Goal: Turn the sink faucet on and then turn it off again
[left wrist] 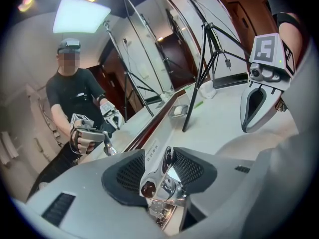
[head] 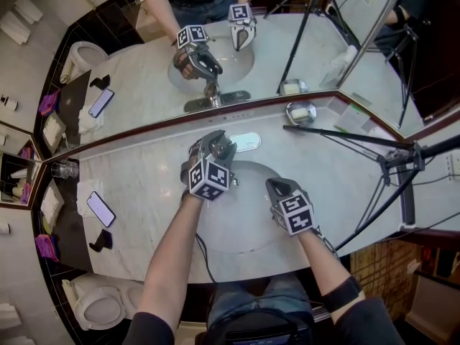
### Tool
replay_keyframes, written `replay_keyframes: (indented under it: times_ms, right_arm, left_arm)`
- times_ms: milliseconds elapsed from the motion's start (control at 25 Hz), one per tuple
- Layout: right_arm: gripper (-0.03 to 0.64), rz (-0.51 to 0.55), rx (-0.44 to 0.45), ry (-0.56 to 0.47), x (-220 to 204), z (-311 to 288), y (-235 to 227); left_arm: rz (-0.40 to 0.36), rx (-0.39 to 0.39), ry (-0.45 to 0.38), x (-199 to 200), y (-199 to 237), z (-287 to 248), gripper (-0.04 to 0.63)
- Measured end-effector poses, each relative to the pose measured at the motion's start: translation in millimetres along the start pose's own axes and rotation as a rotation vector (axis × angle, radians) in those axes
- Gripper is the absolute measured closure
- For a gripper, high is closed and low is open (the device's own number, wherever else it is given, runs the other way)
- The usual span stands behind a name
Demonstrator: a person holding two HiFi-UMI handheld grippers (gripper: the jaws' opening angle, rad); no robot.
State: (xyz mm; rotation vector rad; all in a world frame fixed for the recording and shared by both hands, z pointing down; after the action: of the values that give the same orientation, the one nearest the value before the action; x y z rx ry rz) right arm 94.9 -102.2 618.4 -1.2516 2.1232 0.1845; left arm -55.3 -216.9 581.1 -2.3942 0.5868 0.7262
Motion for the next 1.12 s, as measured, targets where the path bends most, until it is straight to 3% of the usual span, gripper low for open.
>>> replay_keyframes:
  times_ms: [280, 440, 560, 800, 960, 1120]
  right_arm:
    - [0.597, 0.008, 0.001, -0.002, -2.7, 7.6, 7.2]
    - [0.597, 0.015, -0.002, -0.011, -1.8, 17.6, 11.4]
    - [0.597, 0.026, -0.005, -0.019, 1.9, 26.4, 18.0]
    - [0.597, 0.069, -0.021, -0.042, 5.8, 44.1, 33.2]
    - [0.597, 0.102, -0.029, -0.053, 11.2, 57.3, 47.6]
    - [0.595, 0.125, -0.032, -0.064, 17.9, 69.0, 64.0]
  left_arm:
    - [-0.007, 0.035, 0.021, -3.1, -11.2, 11.7, 0.477]
    - [-0.031, 0.058, 0.020, -2.8, -16.6, 33.4, 0.483]
    - [-0.005, 0.072, 0.022, -6.8, -17.8, 56.5, 0.495]
    - [0.159, 0.124, -0.012, -17.1, -14.7, 120.2, 0.584]
    - [0.269, 0.119, -0.024, -30.5, -19.6, 160.2, 0.591]
    - [0.474, 0.089, -0.058, -48.5, -22.1, 200.4, 0.591]
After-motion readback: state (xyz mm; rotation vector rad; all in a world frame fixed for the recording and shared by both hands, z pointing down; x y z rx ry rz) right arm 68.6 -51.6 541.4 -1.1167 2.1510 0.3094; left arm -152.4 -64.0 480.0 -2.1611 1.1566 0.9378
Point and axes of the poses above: the fingertips, and each gripper's own axes: z backward along the fingers, y to its left, x out of its top, the point moved 6 cm from there along z, backward along the fingers, and after that the axes turned 11 degrees about y, right-handed, at the moved point
